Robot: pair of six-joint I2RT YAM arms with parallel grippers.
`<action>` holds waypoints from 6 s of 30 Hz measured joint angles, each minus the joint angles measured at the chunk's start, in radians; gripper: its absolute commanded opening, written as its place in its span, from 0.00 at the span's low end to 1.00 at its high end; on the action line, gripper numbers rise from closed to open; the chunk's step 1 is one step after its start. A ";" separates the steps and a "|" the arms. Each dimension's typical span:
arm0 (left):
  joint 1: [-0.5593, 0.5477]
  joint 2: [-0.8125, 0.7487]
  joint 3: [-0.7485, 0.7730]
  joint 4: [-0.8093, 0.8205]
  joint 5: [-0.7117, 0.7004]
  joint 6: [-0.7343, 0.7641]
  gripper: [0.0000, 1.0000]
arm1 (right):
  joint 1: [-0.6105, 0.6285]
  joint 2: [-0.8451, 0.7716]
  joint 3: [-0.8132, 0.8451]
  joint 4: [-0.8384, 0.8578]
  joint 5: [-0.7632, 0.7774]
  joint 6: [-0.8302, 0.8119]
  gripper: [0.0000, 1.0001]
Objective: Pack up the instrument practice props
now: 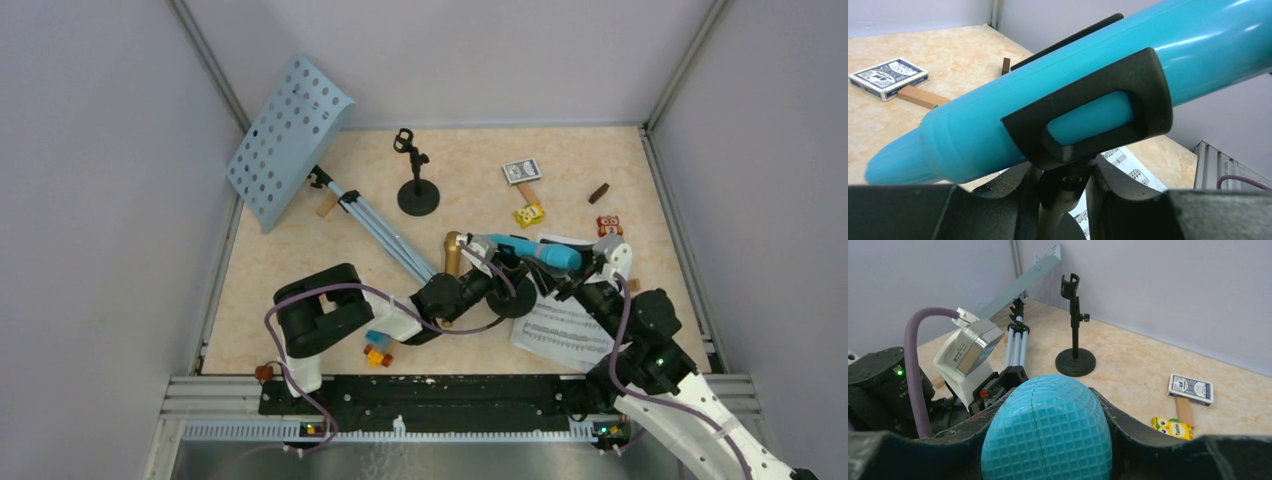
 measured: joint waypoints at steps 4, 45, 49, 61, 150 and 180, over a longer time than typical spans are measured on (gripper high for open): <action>0.000 0.000 0.000 0.022 -0.006 -0.003 0.00 | 0.000 0.000 0.058 -0.033 0.000 0.001 0.00; 0.489 0.456 0.761 -0.387 0.147 0.214 0.16 | 0.000 -0.051 0.379 -0.381 0.197 0.016 0.00; 0.504 0.482 0.787 -0.373 0.175 0.209 0.68 | 0.000 -0.026 0.356 -0.382 0.221 0.057 0.00; 0.487 0.374 0.616 -0.426 0.196 0.194 0.99 | 0.000 0.515 0.517 -0.650 0.327 0.361 0.00; 0.329 -1.360 -0.023 -1.910 -0.313 -0.062 0.99 | -0.611 0.881 0.528 -0.731 -0.405 0.347 0.88; 0.329 -1.438 -0.045 -1.926 -0.391 -0.085 0.99 | -0.510 0.215 0.581 -0.818 -0.301 0.138 0.86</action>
